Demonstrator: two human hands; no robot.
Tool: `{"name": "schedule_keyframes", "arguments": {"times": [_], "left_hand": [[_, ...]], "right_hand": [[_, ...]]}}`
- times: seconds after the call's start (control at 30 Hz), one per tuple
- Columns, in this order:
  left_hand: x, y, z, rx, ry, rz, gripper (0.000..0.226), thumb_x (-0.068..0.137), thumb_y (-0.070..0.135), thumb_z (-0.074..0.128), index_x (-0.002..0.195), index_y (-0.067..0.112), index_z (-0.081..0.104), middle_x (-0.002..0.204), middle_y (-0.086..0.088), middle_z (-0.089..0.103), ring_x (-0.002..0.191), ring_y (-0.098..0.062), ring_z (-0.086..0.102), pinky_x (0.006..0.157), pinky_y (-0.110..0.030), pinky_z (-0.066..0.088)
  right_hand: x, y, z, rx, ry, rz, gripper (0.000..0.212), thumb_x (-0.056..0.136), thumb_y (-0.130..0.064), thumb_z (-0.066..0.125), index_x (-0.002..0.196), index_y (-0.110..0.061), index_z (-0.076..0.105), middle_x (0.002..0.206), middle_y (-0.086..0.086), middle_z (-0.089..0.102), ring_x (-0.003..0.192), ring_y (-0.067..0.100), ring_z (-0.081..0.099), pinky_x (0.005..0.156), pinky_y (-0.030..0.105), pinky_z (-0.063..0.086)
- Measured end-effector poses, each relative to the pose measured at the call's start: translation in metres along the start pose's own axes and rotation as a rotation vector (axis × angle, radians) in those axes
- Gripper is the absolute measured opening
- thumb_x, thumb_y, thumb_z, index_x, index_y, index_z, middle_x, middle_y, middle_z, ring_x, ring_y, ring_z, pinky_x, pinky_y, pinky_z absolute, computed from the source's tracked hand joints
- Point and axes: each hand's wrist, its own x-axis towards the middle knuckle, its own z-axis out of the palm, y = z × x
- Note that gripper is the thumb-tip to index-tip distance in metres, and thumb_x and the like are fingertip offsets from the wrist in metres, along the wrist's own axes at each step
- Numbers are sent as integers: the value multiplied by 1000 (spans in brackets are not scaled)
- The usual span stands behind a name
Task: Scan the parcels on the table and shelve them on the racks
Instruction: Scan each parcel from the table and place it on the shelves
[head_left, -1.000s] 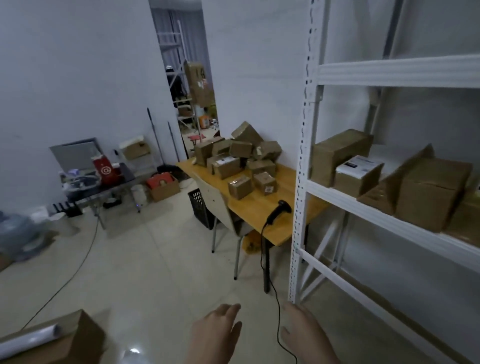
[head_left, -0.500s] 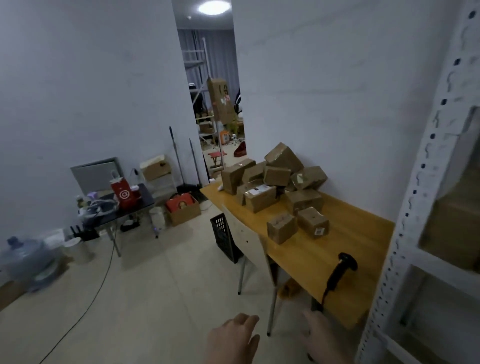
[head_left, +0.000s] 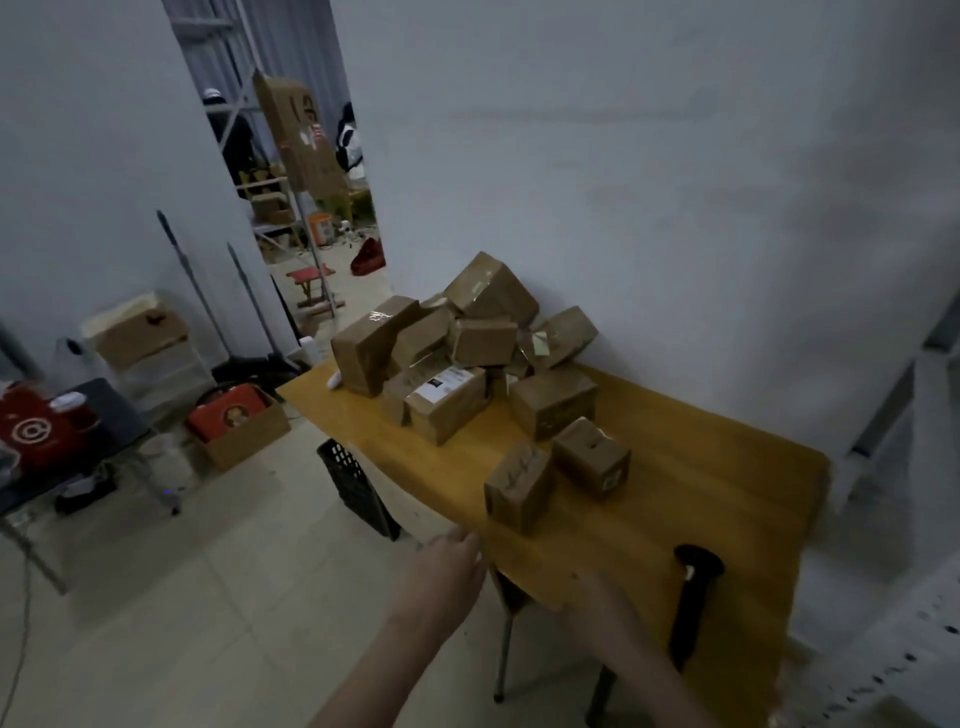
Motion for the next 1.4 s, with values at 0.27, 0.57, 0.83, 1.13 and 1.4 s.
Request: {"name": "schedule_keyframes", "arguments": {"times": [0.27,0.57,0.83,1.13,1.4], "left_hand": [[172,-79,38,41,-110,153,33,101,26,38,132,23,46,129,2,54,108,-21,57,71,-32,47],[278,-125,68,46,-299,307,34,101,24,40,134,19,44,132,-1,52,113,-20,55,83,-33,49],[297,-129,62,-134,-297,349,43,101,46,34,138,25,41,139,6,48,114,-12,55,88,-27,50],[270,-80,48,-777,-590,327,99,66,93,35,147,37,28,137,15,51,118,-2,53,97,-36,51],[230,-20,40,-1188,-879,217,71,65,63,69,125,51,33,123,6,56,109,-14,62,81,-25,55]], "right_hand": [[134,-85,13,242,267,176,62,87,-34,63,140,-21,34,138,4,38,124,22,44,96,28,44],[235,-138,32,209,508,537,110,74,-57,69,148,-17,-2,144,13,25,122,31,44,93,34,47],[219,-114,15,925,641,453,82,81,-16,74,145,-16,24,137,10,41,115,26,51,87,38,52],[125,-81,-36,1521,554,288,52,78,-11,67,123,-30,47,121,12,60,105,36,62,77,51,55],[68,-43,-51,1527,568,224,58,70,-16,68,122,-33,50,115,11,64,103,35,64,73,47,56]]}}
